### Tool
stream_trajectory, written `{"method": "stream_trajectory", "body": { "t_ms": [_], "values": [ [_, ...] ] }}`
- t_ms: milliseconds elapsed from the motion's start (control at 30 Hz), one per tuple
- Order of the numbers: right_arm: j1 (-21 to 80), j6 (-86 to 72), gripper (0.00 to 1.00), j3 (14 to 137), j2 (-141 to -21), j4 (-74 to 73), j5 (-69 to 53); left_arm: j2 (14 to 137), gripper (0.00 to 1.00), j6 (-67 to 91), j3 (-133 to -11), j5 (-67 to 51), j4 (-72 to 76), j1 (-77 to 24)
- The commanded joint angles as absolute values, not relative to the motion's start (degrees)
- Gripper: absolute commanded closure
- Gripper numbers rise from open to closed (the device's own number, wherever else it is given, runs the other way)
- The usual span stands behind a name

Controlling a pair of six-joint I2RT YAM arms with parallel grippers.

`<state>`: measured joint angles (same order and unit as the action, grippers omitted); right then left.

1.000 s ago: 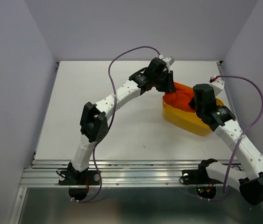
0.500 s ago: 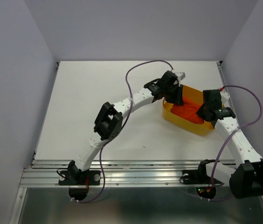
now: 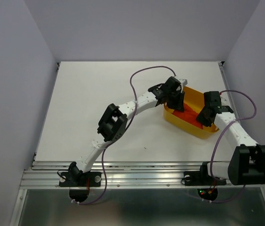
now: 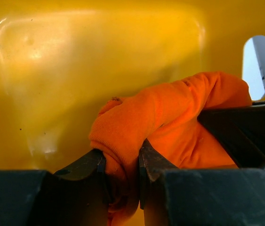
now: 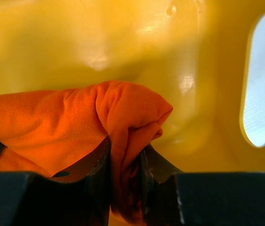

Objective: Roll the t-shirts
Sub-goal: Place the T-shirt in the bin.

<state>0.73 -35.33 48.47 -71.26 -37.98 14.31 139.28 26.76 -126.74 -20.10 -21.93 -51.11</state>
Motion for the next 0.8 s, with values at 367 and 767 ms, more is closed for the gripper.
{"method": "stream_trajectory", "body": {
  "t_ms": [367, 767],
  "values": [
    [-0.62, -36.48, 0.99, 45.44, -79.19, -37.44, 16.26, 141.59, 1.00, 25.66, -130.17, -17.32, -23.64, -51.33],
    [-0.62, -35.86, 0.63, 44.82, -76.39, -36.21, 16.52, 141.77, 0.66, 23.73, -132.80, -14.60, -29.88, -51.33]
  ]
}}
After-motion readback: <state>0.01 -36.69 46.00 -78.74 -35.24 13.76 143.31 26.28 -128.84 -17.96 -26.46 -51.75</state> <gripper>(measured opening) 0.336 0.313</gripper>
